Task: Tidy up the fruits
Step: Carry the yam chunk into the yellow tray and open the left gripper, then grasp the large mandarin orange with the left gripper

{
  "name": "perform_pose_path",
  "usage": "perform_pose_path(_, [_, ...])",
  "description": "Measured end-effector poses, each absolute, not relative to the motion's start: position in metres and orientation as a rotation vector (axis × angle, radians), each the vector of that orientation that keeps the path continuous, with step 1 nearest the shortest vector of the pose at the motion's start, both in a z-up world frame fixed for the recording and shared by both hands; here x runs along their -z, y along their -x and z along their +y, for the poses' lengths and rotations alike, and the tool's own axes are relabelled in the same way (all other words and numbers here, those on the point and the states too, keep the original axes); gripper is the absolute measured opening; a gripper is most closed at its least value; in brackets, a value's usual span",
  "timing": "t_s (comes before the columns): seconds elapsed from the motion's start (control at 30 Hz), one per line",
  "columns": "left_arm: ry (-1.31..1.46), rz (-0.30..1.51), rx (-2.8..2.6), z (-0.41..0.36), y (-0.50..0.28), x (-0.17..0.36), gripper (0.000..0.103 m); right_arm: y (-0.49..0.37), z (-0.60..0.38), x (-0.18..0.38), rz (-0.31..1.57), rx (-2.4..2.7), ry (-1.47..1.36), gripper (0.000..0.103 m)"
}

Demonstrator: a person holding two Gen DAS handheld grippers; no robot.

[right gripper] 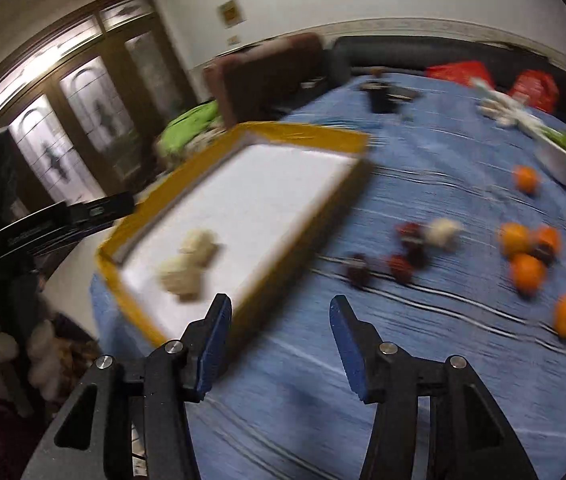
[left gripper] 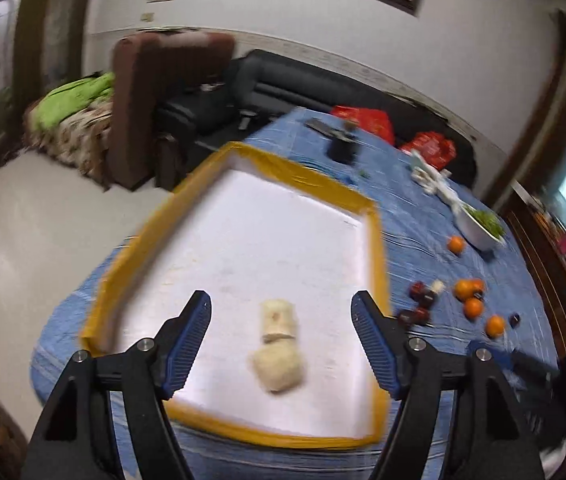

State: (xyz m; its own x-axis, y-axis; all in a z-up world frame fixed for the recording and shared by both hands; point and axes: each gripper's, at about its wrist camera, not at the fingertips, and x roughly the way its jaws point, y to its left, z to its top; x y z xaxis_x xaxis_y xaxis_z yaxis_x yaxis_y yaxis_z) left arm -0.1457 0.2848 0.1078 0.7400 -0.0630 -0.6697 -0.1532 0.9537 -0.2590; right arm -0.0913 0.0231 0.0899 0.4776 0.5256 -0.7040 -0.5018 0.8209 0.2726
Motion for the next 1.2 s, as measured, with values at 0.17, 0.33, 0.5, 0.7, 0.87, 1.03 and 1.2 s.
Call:
perform_pose_path(0.17, [0.265, 0.769, 0.046, 0.237, 0.130, -0.102, 0.077, 0.064, -0.093, -0.087, 0.862, -0.321, -0.122, 0.056])
perform_pose_path(0.33, [0.201, 0.826, 0.117, 0.188, 0.120, -0.093, 0.077, 0.034, -0.139, -0.075, 0.877, -0.201, -0.147, 0.056])
perform_pose_path(0.5, [0.076, 0.830, 0.168, 0.146, 0.118, -0.094, 0.069, 0.011, -0.134, -0.059, 0.875, -0.194, -0.112, 0.055])
perform_pose_path(0.7, [0.050, 0.877, 0.214, 0.119, 0.098, -0.082, 0.068, 0.009, -0.140, -0.043, 0.925, -0.249, -0.149, 0.055])
perform_pose_path(0.87, [0.039, 0.908, 0.241, 0.093, 0.080, -0.070, 0.068, 0.010, -0.136, -0.043, 0.925, -0.259, -0.140, 0.039])
perform_pose_path(1.03, [0.019, 0.921, 0.311, 0.065, 0.064, -0.064, 0.067, 0.012, -0.140, -0.043, 0.922, -0.244, -0.152, 0.038])
perform_pose_path(1.2, [0.013, 0.959, 0.379, 0.030, 0.035, -0.052, 0.060, 0.018, -0.149, -0.055, 0.865, -0.213, -0.171, 0.038])
